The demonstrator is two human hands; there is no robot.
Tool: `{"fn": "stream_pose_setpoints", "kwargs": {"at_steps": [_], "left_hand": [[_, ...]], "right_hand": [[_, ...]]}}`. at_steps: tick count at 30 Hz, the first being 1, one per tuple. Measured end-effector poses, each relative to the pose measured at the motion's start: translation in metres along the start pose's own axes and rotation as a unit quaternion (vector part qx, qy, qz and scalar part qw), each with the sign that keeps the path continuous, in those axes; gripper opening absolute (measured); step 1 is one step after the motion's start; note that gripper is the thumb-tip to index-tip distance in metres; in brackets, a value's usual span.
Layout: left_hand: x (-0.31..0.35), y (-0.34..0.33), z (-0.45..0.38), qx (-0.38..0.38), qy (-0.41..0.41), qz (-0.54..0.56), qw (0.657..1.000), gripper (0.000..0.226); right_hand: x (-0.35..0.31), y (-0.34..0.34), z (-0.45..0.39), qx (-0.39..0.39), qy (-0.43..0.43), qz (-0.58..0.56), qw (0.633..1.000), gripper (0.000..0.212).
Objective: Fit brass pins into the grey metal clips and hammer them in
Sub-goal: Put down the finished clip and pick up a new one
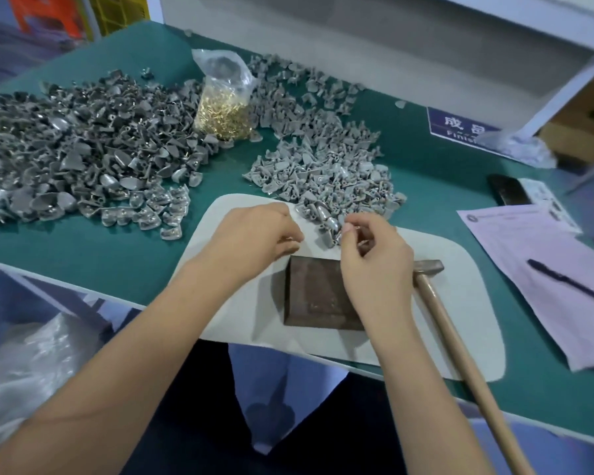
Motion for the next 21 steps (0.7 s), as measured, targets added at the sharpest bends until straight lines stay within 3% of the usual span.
{"fn": "stream_pose_setpoints", "kwargs": {"at_steps": [7,12,21], "left_hand": [[-0.0013,0.0014,-0.0060,0.005,0.014,-0.027,1.000,0.008],[-0.0052,0.0035,-0.0056,0.017,0.043,-0.005,0.999,0.016],[0.0010,-0.0010,-0.0015,0.005,0.019,-0.066,0.998,0.014]], "right_hand": [[0.0019,0.0000,-0.0006,-0.004,-0.002,-0.016,1.000,0.011],[0.0042,-0.0020,-0.0014,-0.008,-0.009,-0.028,1.000,0.011],[0.0035,-0.0004,0.0009,-0.017,-0.007,-0.034,0.999,0.011]]}}
Point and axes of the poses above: each hand's wrist, its own z-axis away from the middle knuckle, its own y-axis out of the back of the hand, x = y × z, the point moved 8 cm from there along -z, towards the middle knuckle, and after that the axes turned 15 degrees about z, right-handed, at the moved point
